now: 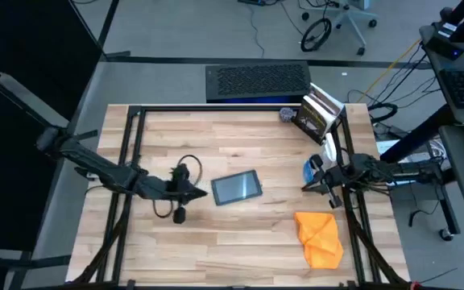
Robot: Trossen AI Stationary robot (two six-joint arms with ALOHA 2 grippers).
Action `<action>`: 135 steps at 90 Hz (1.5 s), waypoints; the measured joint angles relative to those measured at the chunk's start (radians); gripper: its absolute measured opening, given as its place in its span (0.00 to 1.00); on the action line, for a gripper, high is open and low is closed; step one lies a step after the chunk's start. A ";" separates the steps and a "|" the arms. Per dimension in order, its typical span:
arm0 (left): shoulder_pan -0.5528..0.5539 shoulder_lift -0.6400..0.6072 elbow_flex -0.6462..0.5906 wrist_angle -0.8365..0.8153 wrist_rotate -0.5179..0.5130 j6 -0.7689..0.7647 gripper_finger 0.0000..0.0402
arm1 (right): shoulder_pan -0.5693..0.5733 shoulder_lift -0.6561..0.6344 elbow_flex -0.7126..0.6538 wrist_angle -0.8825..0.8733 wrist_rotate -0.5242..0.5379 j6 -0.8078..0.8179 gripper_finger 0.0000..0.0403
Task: Apply microfiber cloth
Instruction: Return to Home Position
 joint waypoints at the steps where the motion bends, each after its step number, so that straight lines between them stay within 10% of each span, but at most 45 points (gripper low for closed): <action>1: 0.002 -0.009 -0.010 0.009 0.006 0.000 0.00 | -0.002 0.000 0.000 -0.002 0.010 0.002 0.01; 67: 0.218 -0.530 -0.431 0.137 0.309 0.008 0.00 | -0.034 0.001 0.000 -0.017 0.105 0.063 0.01; 135: 0.494 -1.041 -0.436 -0.254 0.437 0.105 0.00 | -0.033 0.002 0.000 -0.017 0.104 0.078 0.01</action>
